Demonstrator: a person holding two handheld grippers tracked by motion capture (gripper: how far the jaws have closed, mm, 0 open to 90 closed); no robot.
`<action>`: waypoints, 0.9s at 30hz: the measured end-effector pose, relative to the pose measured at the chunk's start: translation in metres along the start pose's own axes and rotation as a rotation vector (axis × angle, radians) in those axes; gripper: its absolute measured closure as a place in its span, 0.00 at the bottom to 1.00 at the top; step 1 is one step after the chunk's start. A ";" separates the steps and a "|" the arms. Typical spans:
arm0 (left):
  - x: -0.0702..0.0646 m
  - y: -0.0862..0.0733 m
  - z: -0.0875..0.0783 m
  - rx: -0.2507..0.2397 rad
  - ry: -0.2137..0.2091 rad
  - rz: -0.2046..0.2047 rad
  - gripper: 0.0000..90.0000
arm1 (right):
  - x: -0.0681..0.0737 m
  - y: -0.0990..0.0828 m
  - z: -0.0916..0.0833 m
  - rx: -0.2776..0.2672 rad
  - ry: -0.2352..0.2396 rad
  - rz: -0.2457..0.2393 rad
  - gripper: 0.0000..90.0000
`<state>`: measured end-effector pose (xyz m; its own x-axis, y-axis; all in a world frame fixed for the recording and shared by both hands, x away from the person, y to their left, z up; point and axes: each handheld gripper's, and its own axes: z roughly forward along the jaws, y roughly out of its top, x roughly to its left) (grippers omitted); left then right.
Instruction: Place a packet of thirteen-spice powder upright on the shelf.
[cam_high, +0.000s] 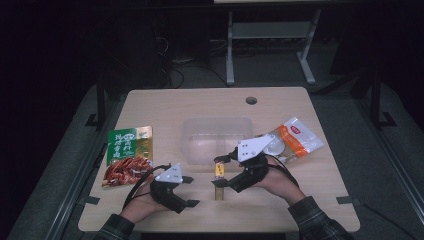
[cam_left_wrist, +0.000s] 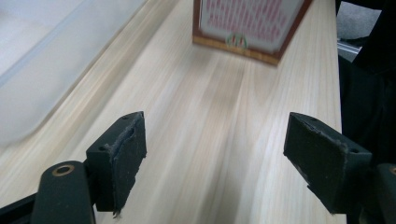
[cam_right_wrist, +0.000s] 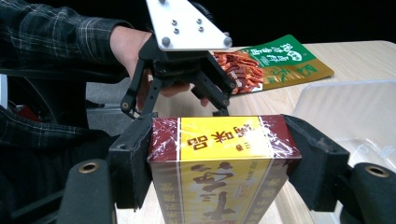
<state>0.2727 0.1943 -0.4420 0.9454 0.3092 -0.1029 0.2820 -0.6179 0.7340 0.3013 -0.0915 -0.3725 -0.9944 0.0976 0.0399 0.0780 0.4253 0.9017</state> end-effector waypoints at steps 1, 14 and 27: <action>0.000 0.000 0.000 0.000 0.000 0.000 0.22 | 0.000 0.000 0.000 0.000 0.000 0.000 0.34; -0.005 -0.016 -0.001 0.050 0.022 0.016 0.18 | -0.011 0.022 -0.011 0.001 -0.011 -0.028 0.34; -0.005 -0.017 -0.001 0.038 0.023 0.020 0.18 | -0.037 0.046 -0.016 -0.004 -0.041 -0.053 0.34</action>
<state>0.2632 0.2040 -0.4532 0.9471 0.3128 -0.0722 0.2692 -0.6512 0.7095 0.3406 -0.0903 -0.3253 -0.9934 0.1114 -0.0258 0.0245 0.4272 0.9038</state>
